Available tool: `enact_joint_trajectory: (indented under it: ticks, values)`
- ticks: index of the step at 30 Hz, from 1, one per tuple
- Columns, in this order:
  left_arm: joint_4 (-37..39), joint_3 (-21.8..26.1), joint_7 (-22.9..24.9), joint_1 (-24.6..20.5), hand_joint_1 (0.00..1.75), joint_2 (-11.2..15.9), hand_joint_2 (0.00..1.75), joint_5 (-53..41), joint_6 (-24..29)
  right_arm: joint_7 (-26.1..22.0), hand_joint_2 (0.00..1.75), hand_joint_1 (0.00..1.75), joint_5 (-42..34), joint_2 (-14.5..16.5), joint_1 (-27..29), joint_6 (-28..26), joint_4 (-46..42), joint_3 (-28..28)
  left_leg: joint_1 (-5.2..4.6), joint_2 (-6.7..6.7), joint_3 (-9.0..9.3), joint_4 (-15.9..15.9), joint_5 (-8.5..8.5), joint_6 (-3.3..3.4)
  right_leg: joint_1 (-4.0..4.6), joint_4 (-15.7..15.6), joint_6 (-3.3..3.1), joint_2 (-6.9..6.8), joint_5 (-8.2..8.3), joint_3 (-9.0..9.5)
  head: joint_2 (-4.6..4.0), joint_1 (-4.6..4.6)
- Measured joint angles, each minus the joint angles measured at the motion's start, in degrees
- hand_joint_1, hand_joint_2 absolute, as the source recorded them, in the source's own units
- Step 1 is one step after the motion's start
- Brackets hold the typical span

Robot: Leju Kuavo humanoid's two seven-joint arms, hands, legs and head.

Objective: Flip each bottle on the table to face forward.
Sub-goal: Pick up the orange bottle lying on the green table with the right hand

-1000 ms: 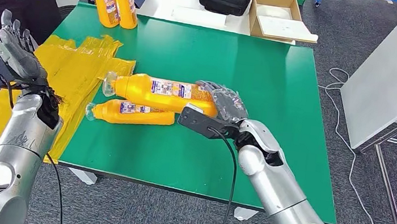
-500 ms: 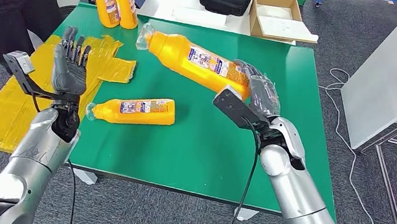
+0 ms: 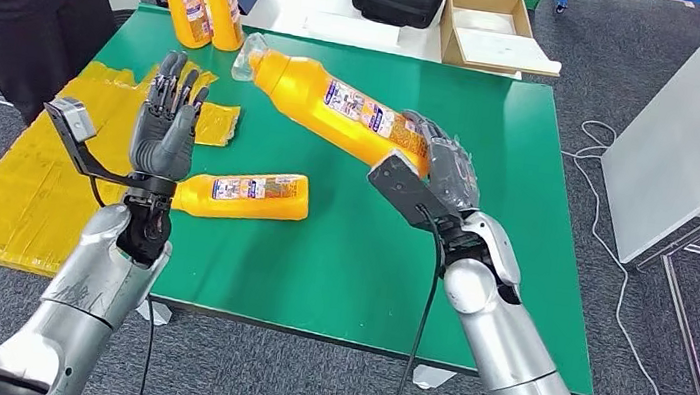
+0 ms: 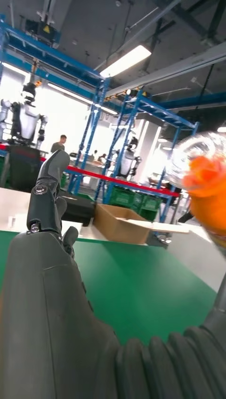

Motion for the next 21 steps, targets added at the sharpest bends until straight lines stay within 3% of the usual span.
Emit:
enact_joint_trajectory:
  ticks: [14,21]
  values:
    - [0.1,-6.6,1.1,-3.5,0.00,-4.9,1.75,4.0,1.7,0.9,1.75,1.75,-0.3,10.0,-5.5,-2.7,9.0,0.1,0.00,0.00,0.00,0.0,0.01,0.00,0.00,0.0,0.00,0.00,0.01,0.00,0.00,0.00]
    - [0.6,-7.1,1.1,-4.3,0.00,-5.5,1.75,4.5,1.8,0.9,1.75,1.75,-0.3,11.6,-6.4,-3.2,11.4,0.1,0.00,0.01,0.00,0.0,0.01,0.00,0.00,0.0,0.00,0.00,0.00,0.00,0.00,0.01]
